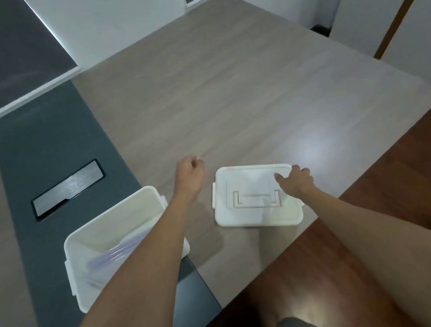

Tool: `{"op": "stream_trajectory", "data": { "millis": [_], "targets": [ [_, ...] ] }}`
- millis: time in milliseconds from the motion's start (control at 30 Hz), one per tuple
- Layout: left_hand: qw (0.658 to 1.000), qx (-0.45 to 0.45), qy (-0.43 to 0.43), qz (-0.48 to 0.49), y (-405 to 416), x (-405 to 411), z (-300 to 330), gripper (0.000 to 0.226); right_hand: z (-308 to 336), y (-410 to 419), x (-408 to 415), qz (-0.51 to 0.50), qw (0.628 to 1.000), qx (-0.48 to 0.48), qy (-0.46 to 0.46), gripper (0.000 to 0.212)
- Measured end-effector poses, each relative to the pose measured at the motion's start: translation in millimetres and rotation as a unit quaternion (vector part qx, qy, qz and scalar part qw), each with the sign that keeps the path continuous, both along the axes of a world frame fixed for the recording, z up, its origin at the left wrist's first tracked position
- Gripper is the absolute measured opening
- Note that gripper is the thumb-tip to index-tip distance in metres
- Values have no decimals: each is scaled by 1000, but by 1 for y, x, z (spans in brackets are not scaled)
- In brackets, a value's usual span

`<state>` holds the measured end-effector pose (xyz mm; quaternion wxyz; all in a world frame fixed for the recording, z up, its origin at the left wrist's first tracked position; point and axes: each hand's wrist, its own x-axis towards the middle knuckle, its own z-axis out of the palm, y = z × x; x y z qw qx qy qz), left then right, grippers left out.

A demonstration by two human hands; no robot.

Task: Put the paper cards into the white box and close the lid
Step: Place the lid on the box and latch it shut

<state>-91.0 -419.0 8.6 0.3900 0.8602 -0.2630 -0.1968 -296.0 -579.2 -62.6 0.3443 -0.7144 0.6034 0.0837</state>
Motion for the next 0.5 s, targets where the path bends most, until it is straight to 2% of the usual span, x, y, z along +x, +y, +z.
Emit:
{"op": "stream_trajectory", "data": {
  "millis": [133,233,433,500],
  "targets": [
    [995,69,65,26,-9,-12,-38,39,-13,-1,-4,-19,1000,7,1,71],
    [987,115,99,41,-13,-19,-60,24,-22,-1,-7,-33,999,1,-6,66],
    [971,167,157,69,-10,-12,-129,38,-36,-5,-15,-75,997,1,-32,56],
    [967,176,160,91,-10,-6,-149,38,-41,-5,-17,-114,992,11,-61,45]
  ]
}}
